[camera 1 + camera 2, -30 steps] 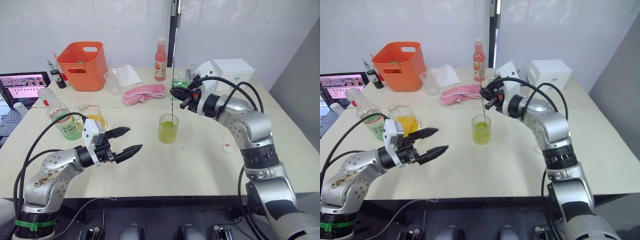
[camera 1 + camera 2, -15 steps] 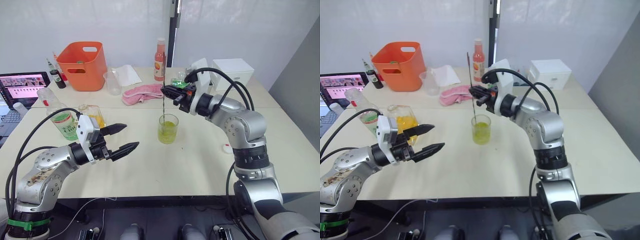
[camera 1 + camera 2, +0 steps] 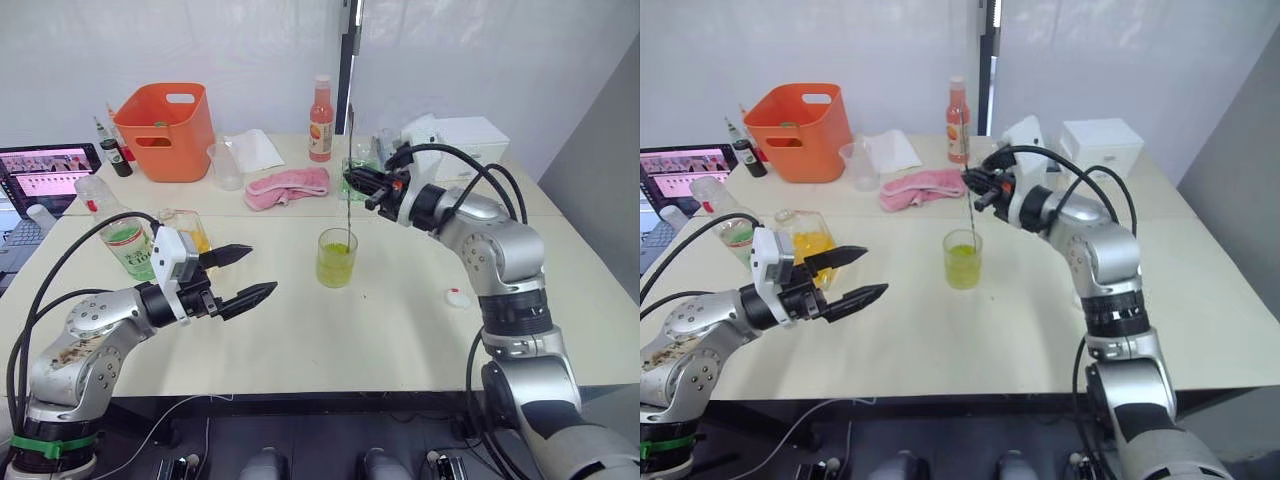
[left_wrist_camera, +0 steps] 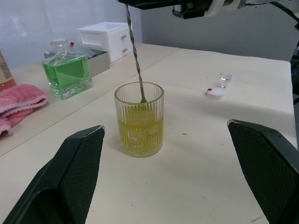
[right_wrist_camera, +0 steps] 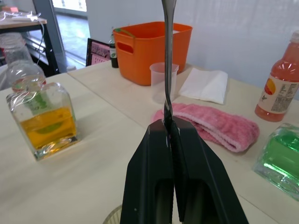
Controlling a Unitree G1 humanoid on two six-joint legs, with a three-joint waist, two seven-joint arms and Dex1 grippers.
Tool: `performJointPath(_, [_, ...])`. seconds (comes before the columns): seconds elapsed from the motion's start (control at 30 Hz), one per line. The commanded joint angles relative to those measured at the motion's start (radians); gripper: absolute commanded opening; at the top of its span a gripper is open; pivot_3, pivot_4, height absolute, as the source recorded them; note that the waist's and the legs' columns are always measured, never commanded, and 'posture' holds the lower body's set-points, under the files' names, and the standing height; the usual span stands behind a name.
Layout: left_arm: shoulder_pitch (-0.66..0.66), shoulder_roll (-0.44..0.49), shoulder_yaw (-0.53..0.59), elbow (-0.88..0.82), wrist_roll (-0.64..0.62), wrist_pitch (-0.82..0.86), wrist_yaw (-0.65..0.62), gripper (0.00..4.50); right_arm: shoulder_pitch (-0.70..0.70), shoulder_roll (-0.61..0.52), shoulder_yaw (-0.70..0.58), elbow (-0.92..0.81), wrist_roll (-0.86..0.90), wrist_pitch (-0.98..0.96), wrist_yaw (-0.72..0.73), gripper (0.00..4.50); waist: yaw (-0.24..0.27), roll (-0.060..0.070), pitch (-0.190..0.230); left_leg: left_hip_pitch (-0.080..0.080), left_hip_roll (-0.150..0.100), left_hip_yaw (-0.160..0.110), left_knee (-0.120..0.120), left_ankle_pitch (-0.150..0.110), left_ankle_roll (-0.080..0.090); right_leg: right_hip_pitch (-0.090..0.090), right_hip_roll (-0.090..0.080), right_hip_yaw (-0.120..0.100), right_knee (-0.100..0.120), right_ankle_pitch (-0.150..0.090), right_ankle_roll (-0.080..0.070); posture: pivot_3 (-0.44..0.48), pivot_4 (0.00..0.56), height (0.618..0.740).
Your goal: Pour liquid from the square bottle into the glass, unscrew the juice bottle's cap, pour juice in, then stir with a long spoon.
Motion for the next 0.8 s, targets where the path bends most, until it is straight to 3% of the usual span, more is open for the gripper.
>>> performJointPath(0.03, [-0.017, 0.016, 0.012, -0.032, -0.015, 0.009, -0.003, 4.45, -0.005, 0.006, -0.004, -0.118, 0.060, 0.067, 0.021, 0.00, -0.001, 0.000, 0.000, 0.000, 0.000, 0.000, 0.000, 0.000, 0.000, 0.000, 0.000, 0.000, 0.000, 0.000, 0.000, 0.000, 0.150, 0.715])
performJointPath(0.2, [-0.028, 0.031, 0.011, -0.037, -0.015, 0.024, -0.006, 4.45, -0.008, 0.091, -0.031, -0.115, 0.076, 0.058, -0.023, 0.00, -0.003, 0.000, 0.000, 0.000, 0.000, 0.000, 0.000, 0.000, 0.000, 0.000, 0.001, 0.000, 0.000, 0.000, 0.000, 0.000, 0.150, 0.715])
performJointPath(0.3, [-0.032, 0.033, 0.008, -0.036, -0.008, 0.025, -0.009, 4.45, -0.023, 0.144, -0.096, -0.054, 0.090, -0.048, -0.030, 0.00, -0.002, 0.000, 0.000, 0.000, 0.000, 0.000, 0.000, 0.000, 0.000, 0.000, 0.000, 0.000, 0.000, 0.000, 0.000, 0.000, 0.150, 0.715])
performJointPath(0.53, [-0.025, 0.033, 0.011, -0.048, -0.006, 0.029, -0.005, 4.45, 0.009, 0.070, -0.068, 0.036, -0.014, -0.146, -0.010, 0.00, 0.001, 0.000, 0.000, 0.000, 0.000, 0.000, 0.000, 0.000, 0.000, 0.000, 0.000, 0.000, 0.000, 0.000, 0.000, 0.000, 0.150, 0.715])
performJointPath(0.8, [-0.025, 0.031, 0.013, -0.048, -0.008, 0.032, -0.005, 4.45, 0.047, 0.018, -0.066, -0.082, 0.054, 0.009, 0.021, 0.00, -0.002, 0.000, 0.000, 0.000, 0.000, 0.000, 0.000, 0.000, 0.000, 0.000, 0.000, 0.000, 0.000, 0.000, 0.000, 0.000, 0.150, 0.715])
